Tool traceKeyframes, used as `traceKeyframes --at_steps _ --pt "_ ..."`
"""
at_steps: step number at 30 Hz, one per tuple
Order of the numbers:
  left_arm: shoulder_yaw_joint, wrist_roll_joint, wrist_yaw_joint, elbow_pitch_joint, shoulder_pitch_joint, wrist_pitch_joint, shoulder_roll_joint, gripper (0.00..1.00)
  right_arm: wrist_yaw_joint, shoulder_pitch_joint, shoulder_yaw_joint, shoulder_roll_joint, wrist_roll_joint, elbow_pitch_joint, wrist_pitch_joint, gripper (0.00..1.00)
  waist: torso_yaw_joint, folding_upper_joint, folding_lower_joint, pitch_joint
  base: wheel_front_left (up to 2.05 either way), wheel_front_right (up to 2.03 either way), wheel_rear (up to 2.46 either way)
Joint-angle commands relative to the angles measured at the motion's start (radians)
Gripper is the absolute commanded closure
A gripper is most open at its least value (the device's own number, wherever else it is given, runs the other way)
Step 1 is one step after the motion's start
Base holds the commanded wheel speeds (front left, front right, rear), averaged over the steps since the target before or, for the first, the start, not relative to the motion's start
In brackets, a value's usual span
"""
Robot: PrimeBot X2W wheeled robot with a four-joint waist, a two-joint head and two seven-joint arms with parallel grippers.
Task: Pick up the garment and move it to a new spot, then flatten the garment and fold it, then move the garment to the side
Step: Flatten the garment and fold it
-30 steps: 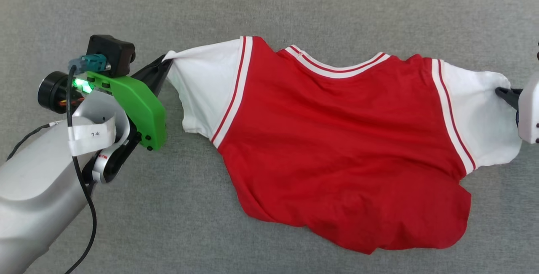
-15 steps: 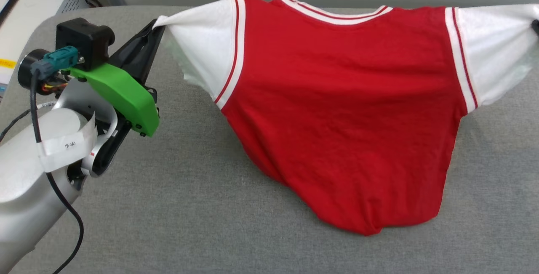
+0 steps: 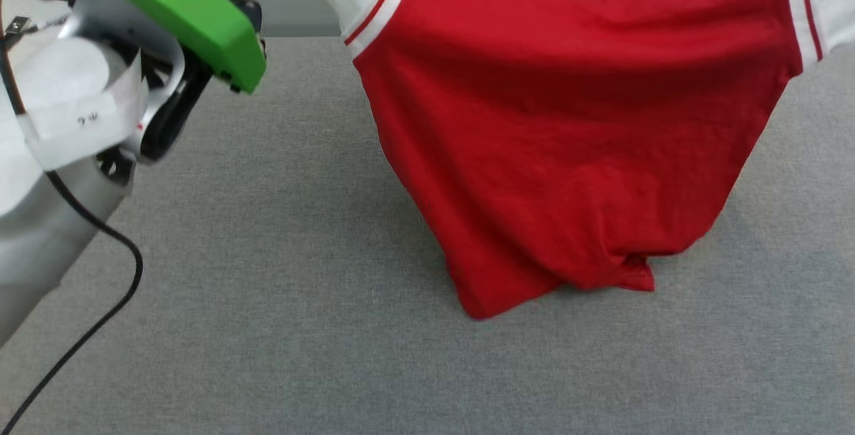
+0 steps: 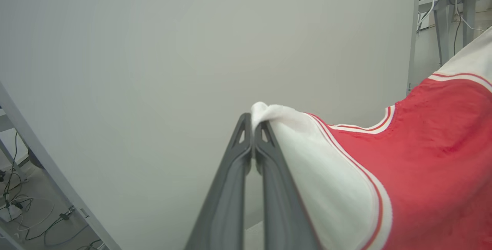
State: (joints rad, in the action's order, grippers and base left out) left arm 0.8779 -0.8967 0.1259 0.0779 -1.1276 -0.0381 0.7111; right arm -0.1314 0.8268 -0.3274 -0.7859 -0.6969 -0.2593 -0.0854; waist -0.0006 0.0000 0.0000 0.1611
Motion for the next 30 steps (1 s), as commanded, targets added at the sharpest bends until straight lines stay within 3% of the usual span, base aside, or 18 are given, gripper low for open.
traceKeyframes --at_steps 1,8,18,25,30 --pt "-0.006 0.012 -0.015 0.027 -0.052 0.004 -0.018 1.0 0.001 0.042 0.011 0.014 0.017 0.0 -0.014 1.0 -0.006 0.0 0.0 0.036 0.0 0.0 0.0" --pt "-0.025 0.067 -0.093 0.231 -0.307 0.001 -0.114 1.0 0.001 0.287 0.023 0.063 0.12 -0.076 -0.056 1.0 -0.02 0.0 0.0 0.156 0.0 0.0 0.0" --pt "-0.07 0.133 -0.166 0.512 -0.646 -0.083 -0.217 1.0 0.001 0.69 -0.035 0.143 0.235 -0.279 -0.003 1.0 -0.03 0.0 0.0 0.27 0.0 0.0 0.0" --pt "-0.071 0.153 -0.209 0.668 -0.783 -0.125 -0.251 1.0 0.001 0.877 -0.091 0.192 0.253 -0.439 0.06 1.0 -0.037 0.0 0.0 0.322 0.0 0.0 0.0" --pt "-0.068 0.14 -0.23 0.759 -0.789 -0.154 -0.268 1.0 0.001 0.924 -0.156 0.214 0.244 -0.524 0.104 1.0 -0.038 0.0 0.0 0.359 0.0 0.0 0.0"
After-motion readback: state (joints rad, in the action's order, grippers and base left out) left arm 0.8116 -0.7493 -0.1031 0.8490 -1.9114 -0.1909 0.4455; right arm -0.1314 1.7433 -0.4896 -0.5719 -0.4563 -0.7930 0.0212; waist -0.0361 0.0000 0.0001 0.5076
